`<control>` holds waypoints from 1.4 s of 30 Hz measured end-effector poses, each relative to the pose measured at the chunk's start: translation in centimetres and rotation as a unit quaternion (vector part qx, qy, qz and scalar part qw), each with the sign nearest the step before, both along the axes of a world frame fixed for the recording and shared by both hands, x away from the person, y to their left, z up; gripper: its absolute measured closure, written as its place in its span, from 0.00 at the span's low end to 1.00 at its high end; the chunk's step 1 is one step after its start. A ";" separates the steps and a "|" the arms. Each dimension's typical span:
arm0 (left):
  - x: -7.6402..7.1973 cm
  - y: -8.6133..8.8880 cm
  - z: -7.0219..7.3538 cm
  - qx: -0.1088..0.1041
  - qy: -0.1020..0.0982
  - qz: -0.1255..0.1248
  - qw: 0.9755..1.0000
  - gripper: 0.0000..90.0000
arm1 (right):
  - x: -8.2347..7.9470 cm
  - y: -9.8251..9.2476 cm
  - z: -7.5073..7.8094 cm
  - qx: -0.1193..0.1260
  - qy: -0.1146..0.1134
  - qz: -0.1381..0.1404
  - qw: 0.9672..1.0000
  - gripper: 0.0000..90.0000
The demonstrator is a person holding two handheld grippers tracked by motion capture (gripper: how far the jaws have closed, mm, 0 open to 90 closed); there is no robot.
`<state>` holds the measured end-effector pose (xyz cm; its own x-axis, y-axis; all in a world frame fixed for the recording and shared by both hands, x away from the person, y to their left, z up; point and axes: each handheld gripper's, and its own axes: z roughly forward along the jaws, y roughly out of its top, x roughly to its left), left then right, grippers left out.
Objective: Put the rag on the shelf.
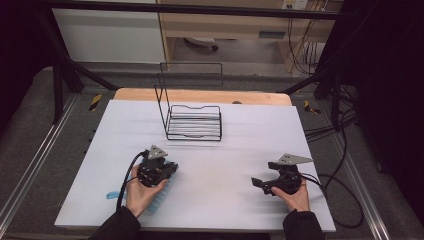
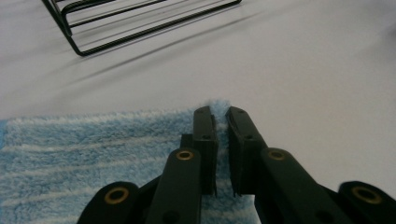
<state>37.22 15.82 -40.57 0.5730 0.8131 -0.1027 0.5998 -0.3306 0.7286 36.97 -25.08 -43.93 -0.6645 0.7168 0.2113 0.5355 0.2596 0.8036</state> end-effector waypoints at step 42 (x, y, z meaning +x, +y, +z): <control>3.0 -6.1 -1.6 -0.018 0.034 -0.071 0.997 0.65 | 0.0 0.2 -0.1 -0.003 0.003 0.001 1.000 0.02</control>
<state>40.24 9.76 -42.15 0.6726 0.7194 -0.1733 0.5974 -0.3897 0.7009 36.95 -24.90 -44.06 -0.6651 0.7164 0.2108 0.5396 0.2659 0.7988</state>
